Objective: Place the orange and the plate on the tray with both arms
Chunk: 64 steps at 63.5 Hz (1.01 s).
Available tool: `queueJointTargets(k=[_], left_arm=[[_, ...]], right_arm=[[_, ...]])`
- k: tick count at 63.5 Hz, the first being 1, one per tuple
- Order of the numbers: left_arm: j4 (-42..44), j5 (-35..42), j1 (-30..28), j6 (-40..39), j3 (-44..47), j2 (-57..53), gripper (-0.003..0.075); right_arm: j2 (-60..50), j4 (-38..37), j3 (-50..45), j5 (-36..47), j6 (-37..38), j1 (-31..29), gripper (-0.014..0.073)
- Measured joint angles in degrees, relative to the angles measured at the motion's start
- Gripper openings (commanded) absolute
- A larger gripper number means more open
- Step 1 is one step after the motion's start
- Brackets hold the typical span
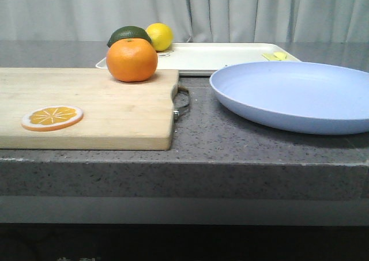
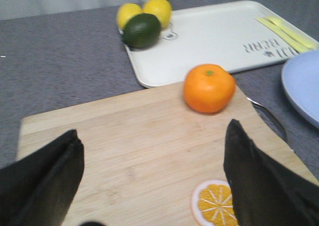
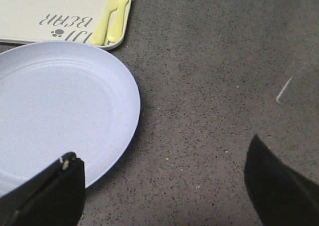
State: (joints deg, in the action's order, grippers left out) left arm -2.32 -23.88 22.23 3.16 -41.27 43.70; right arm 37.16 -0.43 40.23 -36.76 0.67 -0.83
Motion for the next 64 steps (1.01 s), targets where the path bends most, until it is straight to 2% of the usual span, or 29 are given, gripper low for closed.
queueJointTargets(k=[8, 18, 27, 44, 64], left_arm=[[1.3, 0.4, 5.9, 0.4, -3.7, 7.9, 0.0570], [2.3, 0.6, 9.0, 0.5, -10.6, 19.4, 0.0570], [2.3, -0.9, 9.2, 0.5, -17.9, 29.1, 0.0573], [2.3, -7.8, 9.2, 0.5, -33.2, 45.8, 0.0636], [4.2, -13.0, 9.2, 0.5, -44.2, 57.3, 0.0633]], right_arm=[[0.0, 0.0, 0.0, 0.0, 0.0, 0.0, 0.0653], [0.0, 0.0, 0.0, 0.0, 0.0, 0.0, 0.0653], [0.0, 0.0, 0.0, 0.0, 0.0, 0.0, 0.0653], [0.0, 0.0, 0.0, 0.0, 0.0, 0.0, 0.0653], [0.0, 0.0, 0.0, 0.0, 0.0, 0.0, 0.0653]])
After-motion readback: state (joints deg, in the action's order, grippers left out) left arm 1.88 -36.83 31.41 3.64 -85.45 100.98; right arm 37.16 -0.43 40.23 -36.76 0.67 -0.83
